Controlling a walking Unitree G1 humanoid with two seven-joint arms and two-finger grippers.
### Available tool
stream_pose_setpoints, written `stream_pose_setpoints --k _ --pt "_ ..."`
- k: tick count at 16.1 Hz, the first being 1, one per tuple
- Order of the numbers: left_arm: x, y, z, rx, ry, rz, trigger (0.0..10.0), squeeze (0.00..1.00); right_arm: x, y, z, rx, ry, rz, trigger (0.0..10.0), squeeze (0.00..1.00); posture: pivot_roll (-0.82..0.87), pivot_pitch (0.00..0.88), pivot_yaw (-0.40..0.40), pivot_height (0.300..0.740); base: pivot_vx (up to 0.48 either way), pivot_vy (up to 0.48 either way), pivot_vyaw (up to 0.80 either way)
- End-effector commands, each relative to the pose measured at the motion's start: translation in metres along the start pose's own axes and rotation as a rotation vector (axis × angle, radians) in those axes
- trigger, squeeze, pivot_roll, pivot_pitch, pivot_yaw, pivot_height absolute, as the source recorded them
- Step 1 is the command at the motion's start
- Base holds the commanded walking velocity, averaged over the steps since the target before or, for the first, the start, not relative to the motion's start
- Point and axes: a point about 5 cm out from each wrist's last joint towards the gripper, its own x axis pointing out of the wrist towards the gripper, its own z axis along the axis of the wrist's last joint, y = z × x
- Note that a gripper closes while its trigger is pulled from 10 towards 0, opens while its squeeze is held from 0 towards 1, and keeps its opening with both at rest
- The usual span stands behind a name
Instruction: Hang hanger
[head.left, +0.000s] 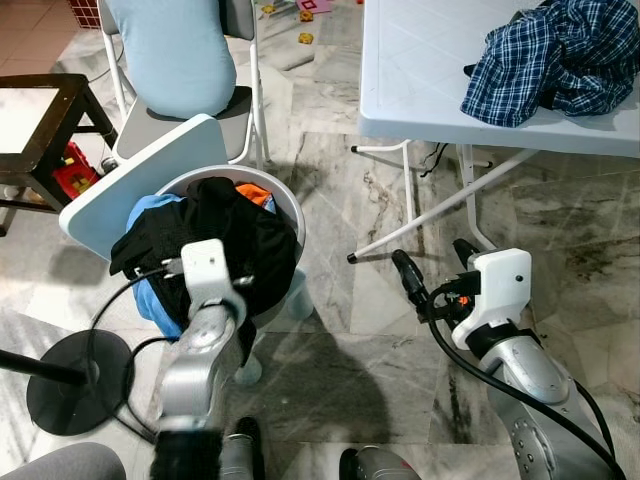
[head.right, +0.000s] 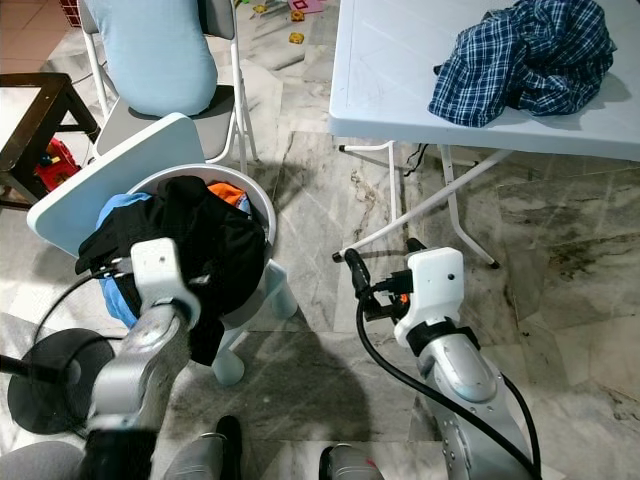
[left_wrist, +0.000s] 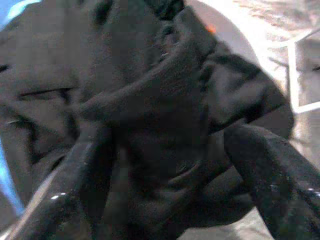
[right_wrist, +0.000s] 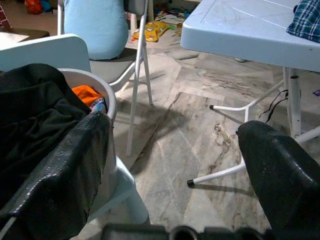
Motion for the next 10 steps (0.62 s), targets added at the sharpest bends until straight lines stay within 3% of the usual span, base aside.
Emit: stream_pose_setpoints --k 1,5,10 --pt "0.002 -0.004 -0.005 -0.027 0.024 0.007 10.0 0.00 -0.001 -0.001 -0.002 -0.002 0.012 -0.003 10.0 0.00 -0.18 0.256 -0.050 0.740 0.000 0.000 0.00" --pt "0.013 -0.006 -0.005 -0.067 0.051 0.021 10.0 0.00 -0.001 -0.001 -0.002 -0.002 0.009 -0.006 10.0 0.00 -0.19 0.259 -0.045 0.740 0.000 0.000 0.00" --pt "0.014 -0.004 -0.011 -0.097 0.079 0.049 10.0 0.00 -0.003 -0.001 -0.003 0.000 0.018 -0.006 10.0 0.00 -0.19 0.265 -0.051 0.740 0.000 0.000 0.00"
